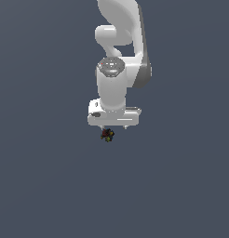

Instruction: Pick up the object and move it to a goal position.

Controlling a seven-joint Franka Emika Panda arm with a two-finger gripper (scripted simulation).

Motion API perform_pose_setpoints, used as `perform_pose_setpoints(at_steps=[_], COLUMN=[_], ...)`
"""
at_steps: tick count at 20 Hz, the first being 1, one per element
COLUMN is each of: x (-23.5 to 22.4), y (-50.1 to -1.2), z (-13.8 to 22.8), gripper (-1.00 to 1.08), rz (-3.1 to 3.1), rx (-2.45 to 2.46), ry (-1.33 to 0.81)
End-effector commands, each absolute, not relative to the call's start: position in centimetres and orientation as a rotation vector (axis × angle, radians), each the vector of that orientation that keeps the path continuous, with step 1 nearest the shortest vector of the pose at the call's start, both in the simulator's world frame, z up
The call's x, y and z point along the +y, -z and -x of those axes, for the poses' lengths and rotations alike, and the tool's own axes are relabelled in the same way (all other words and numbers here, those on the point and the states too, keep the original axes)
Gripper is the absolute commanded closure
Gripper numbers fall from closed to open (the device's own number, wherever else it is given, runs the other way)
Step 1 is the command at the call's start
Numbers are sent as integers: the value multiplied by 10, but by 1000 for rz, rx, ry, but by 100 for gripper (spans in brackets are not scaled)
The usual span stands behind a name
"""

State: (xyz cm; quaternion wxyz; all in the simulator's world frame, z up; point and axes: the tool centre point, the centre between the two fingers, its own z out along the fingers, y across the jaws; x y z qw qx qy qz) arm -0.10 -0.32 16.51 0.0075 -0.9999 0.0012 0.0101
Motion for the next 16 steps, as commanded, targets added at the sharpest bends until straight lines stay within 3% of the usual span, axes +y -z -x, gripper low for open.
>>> perform_pose_setpoints(at_steps=[1,16], x=[-3,-29], y=[-165,-182], z=[1,-11], gripper=[-92,-92], rz=[3126,3143], rx=[4,48], ry=[-32,51])
